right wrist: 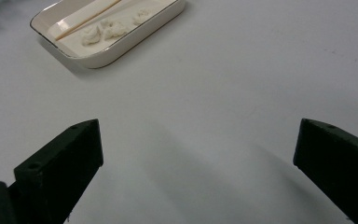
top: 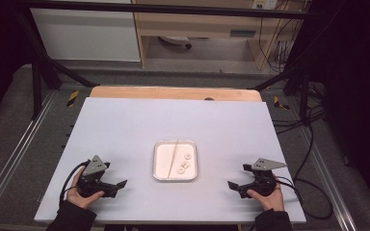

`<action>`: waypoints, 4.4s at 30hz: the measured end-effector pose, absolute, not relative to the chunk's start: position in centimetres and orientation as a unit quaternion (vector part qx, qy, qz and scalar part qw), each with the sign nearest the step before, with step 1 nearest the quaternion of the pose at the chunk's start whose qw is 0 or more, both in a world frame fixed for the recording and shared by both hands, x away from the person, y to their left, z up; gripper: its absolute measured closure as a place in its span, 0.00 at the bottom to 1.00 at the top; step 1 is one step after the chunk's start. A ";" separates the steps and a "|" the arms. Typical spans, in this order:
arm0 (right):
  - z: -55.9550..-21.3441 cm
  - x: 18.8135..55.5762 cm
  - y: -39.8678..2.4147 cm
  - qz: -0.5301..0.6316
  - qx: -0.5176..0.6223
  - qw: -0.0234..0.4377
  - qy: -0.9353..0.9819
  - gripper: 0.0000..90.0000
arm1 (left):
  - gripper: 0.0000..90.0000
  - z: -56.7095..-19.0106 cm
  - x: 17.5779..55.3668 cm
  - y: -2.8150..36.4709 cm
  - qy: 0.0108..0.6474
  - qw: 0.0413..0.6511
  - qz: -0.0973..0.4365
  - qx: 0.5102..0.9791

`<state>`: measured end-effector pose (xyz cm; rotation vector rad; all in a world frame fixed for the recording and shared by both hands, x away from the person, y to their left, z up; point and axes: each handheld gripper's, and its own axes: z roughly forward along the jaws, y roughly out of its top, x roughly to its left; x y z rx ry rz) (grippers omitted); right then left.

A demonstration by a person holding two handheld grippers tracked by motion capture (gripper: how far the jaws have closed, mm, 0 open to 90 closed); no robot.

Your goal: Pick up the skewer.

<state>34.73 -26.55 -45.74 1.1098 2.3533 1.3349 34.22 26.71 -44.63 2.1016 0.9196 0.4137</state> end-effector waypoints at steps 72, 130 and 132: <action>-46.0 34.8 -26.3 0.439 0.377 0.113 0.808 0.02 | 0.07 -42.0 36.0 17.4 0.347 0.371 0.168 0.845; -46.0 34.8 -26.3 0.442 0.376 0.110 0.807 0.02 | 0.71 -43.8 39.6 8.2 0.410 0.323 0.171 0.836; -46.0 34.8 -26.3 0.441 0.376 0.109 0.808 0.02 | 0.74 -43.9 39.6 8.2 0.411 0.323 0.171 0.835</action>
